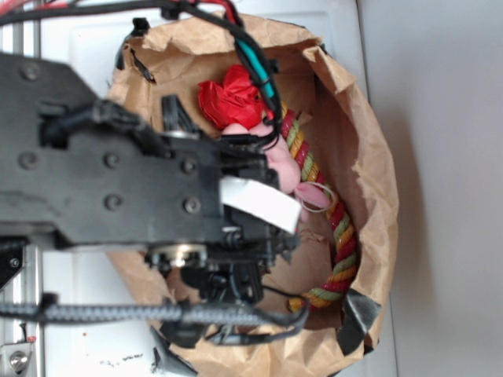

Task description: Grab the rock.

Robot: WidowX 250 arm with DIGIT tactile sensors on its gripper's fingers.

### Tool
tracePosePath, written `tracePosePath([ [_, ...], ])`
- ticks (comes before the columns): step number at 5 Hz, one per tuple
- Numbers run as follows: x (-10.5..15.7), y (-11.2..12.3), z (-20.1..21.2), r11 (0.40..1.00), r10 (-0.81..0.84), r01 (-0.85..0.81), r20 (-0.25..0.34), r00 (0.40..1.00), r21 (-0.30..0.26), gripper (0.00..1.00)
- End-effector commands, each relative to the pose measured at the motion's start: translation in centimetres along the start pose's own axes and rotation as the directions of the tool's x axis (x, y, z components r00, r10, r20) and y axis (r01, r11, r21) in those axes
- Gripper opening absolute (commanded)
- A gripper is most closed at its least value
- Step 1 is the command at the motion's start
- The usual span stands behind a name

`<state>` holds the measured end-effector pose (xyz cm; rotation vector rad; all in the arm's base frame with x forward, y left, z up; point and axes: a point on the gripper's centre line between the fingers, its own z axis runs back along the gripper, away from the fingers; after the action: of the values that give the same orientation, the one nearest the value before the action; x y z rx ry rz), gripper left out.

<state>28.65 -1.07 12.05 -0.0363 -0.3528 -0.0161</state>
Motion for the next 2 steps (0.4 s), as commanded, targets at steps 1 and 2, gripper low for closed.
tracePosePath([
  [1, 0.5, -0.3, -1.2, 0.999, -0.011, 0.010, 0.028, 1.000, 0.039, 1.00],
  [2, 0.4, -0.5, -2.3, 0.998, -0.010, 0.009, 0.017, 1.000, 0.060, 1.00],
])
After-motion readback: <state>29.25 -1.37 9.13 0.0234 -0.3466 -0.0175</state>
